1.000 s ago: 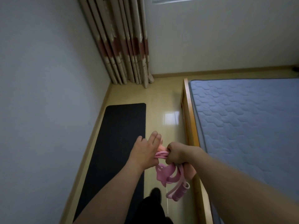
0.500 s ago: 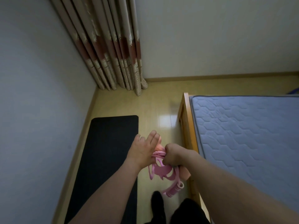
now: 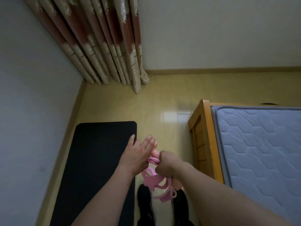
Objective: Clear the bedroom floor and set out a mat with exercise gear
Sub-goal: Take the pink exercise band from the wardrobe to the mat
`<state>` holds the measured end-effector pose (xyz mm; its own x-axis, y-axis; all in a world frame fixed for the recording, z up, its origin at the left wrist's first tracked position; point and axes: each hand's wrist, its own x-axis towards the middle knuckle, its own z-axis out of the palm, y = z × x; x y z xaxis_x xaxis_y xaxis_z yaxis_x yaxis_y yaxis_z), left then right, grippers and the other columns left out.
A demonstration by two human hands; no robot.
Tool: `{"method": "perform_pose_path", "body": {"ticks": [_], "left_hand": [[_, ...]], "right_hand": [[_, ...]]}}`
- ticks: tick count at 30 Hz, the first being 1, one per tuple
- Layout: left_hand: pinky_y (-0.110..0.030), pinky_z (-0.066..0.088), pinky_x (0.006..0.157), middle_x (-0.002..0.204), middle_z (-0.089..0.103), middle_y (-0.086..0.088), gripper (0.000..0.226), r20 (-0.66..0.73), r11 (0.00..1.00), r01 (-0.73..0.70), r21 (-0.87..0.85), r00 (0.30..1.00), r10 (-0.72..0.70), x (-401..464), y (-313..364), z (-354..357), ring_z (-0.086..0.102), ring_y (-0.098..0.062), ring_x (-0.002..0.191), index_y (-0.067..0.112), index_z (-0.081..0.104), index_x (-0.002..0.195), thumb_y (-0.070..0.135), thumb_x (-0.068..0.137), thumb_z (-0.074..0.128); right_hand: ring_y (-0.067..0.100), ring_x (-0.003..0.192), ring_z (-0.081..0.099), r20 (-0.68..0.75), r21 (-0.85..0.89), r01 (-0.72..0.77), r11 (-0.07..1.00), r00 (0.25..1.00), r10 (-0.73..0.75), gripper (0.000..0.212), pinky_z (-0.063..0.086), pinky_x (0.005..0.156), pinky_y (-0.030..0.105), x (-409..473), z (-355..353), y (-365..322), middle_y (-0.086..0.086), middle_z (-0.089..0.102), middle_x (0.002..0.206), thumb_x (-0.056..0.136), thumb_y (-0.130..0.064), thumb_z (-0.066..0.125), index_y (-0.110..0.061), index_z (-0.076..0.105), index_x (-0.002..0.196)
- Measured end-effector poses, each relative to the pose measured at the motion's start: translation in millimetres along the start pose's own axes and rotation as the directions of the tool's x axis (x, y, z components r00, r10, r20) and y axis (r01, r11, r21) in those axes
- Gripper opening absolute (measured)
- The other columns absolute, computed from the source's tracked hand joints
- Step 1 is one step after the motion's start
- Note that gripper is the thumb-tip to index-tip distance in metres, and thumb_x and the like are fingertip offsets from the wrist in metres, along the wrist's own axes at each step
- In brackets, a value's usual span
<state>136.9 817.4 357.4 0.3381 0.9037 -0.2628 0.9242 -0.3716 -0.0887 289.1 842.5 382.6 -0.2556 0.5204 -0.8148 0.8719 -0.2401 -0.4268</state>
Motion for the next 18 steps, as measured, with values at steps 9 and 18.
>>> {"method": "perform_pose_path", "body": {"ticks": [9, 18], "left_hand": [[-0.056, 0.028, 0.111, 0.148, 0.041, -0.007, 0.078, -0.021, 0.982, -0.131, 0.137, 0.991, 0.135, 162, -97, 250, 0.061, -0.027, 0.098, 0.016, 0.023, 0.143, 0.034, 0.081, 0.067], [-0.054, 0.011, 0.117, 0.162, 0.011, -0.005, 0.073, 0.060, 0.955, -0.223, 0.198, 0.975, 0.215, 285, -110, 426, 0.037, -0.032, 0.136, 0.022, 0.002, 0.153, 0.024, 0.097, 0.049]], "right_hand": [[0.014, 0.072, 0.059, -0.067, 0.179, 0.033, 0.983, 0.998, -0.022, 0.021, 0.046, 0.057, 0.024, 300, 56, 28, 0.001, 0.058, 0.085, 0.085, -0.013, 0.063, -0.017, 0.051, 0.102], [0.016, 0.067, 0.056, -0.099, 0.341, 0.054, 0.938, 0.995, -0.021, 0.022, 0.043, 0.051, 0.027, 509, 96, 100, 0.005, 0.057, 0.083, 0.084, -0.010, 0.061, -0.013, 0.051, 0.102]]}}
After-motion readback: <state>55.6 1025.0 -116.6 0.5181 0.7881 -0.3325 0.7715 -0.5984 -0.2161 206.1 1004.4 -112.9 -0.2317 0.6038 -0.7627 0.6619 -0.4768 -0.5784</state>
